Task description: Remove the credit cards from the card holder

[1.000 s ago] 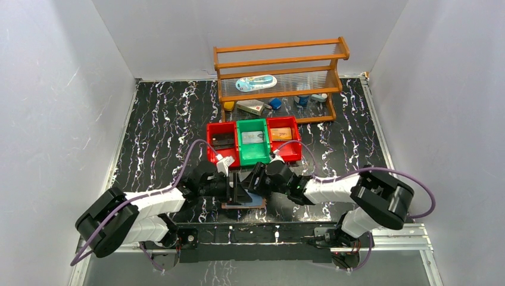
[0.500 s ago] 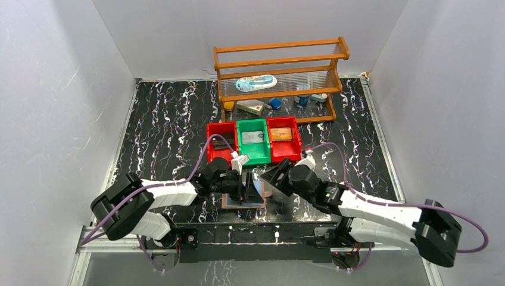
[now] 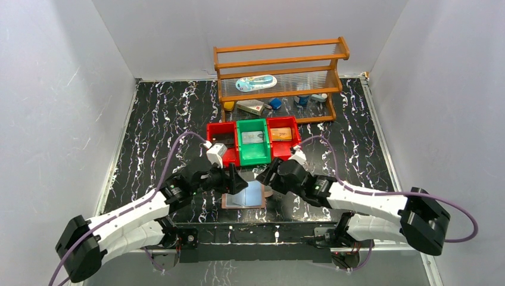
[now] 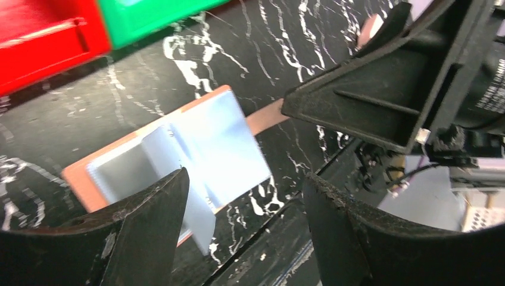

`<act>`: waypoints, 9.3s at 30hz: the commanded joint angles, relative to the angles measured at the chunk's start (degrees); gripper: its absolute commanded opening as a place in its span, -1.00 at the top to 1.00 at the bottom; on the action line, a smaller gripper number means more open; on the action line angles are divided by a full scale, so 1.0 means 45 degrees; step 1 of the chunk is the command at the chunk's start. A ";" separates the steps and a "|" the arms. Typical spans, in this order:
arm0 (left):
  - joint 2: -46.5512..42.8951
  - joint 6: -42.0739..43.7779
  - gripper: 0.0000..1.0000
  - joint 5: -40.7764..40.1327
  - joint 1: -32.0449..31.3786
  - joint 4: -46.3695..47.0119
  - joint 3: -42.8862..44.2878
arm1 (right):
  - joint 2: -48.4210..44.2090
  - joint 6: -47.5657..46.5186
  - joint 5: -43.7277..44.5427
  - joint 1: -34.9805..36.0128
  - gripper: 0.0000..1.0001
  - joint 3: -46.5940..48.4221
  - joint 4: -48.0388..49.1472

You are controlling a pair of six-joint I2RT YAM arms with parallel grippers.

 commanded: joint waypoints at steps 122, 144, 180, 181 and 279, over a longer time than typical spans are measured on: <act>-0.0347 -0.2989 -0.01 0.7017 0.5358 0.2399 -0.3143 | 0.7990 -0.0361 -0.4003 0.0398 0.03 0.2144 0.4224; 0.2157 -0.2119 0.08 0.7524 0.3927 0.4270 -0.1710 | 0.6182 -0.1178 -0.4568 0.0005 -0.56 0.2657 0.4133; 0.0857 -0.0289 -0.26 0.3156 0.2289 -0.0372 -0.0260 | 0.2582 -0.0951 -0.1437 0.0012 -0.29 0.1909 0.0396; 0.0577 -0.0189 -0.30 0.2762 0.2293 -0.0787 -0.0234 | 0.2630 -0.1003 -0.1529 0.0011 -0.29 0.1915 0.0524; 0.4086 -0.1875 0.33 0.4789 0.2319 0.2353 -0.0903 | 0.4589 -0.0379 -0.2193 0.0121 0.00 -0.0068 0.2740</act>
